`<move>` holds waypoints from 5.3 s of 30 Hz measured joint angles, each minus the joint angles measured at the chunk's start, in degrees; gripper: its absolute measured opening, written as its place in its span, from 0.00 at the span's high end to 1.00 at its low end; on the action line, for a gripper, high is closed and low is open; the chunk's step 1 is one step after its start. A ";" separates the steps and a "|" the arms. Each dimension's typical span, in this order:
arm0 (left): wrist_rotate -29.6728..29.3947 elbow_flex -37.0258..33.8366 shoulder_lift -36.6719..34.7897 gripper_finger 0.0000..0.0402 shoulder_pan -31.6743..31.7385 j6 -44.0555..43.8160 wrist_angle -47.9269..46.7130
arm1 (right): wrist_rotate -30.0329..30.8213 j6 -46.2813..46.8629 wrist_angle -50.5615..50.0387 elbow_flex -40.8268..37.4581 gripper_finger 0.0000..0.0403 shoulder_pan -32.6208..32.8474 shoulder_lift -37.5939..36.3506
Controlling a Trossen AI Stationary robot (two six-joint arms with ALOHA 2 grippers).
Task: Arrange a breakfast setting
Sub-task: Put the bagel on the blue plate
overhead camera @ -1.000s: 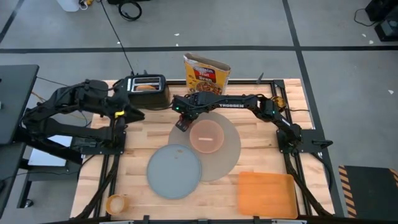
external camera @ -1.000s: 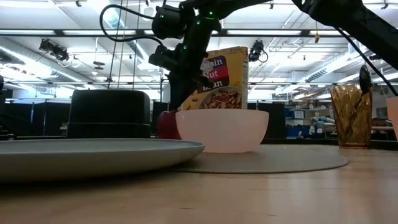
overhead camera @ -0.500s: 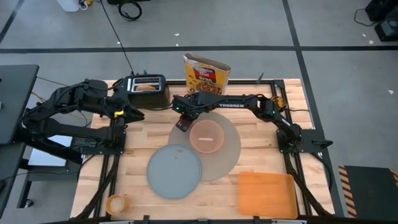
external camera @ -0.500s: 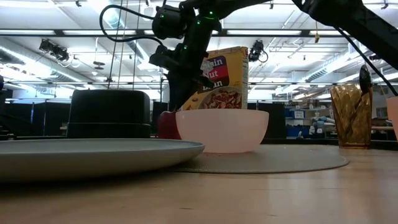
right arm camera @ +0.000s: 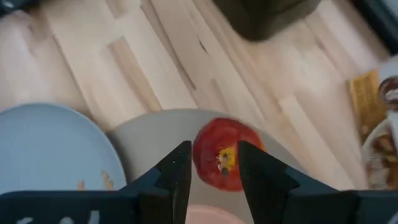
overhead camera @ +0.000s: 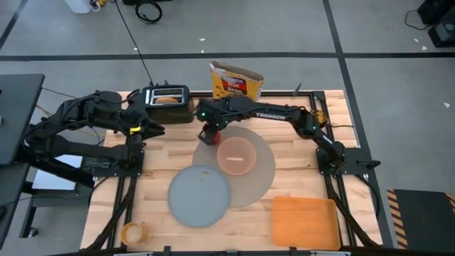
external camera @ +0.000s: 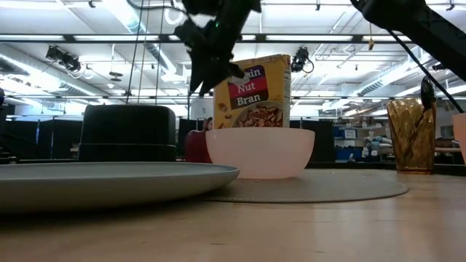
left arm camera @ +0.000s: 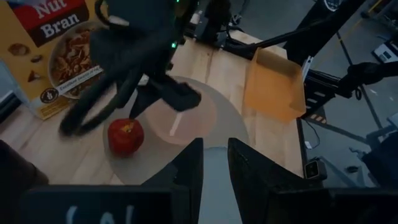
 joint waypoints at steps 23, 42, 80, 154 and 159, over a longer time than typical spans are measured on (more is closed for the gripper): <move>-17.15 -3.07 3.35 0.78 6.06 2.52 3.00 | 4.69 -16.48 4.31 -1.24 0.66 1.11 -25.58; -2.35 -3.50 24.24 0.61 42.17 33.65 -1.79 | 12.11 -2.20 -5.10 -4.18 0.66 16.59 -30.09; -8.98 -3.41 37.12 0.84 47.41 62.50 -4.13 | 13.76 -8.58 -3.56 -17.17 0.66 16.67 -30.40; -9.10 -3.42 16.02 0.93 -19.51 -14.56 -1.59 | 5.53 6.20 8.76 -30.00 0.66 23.35 -34.56; -13.04 -3.43 22.70 0.93 -31.27 -20.33 0.55 | 6.51 13.39 25.34 -37.55 0.66 31.51 -34.39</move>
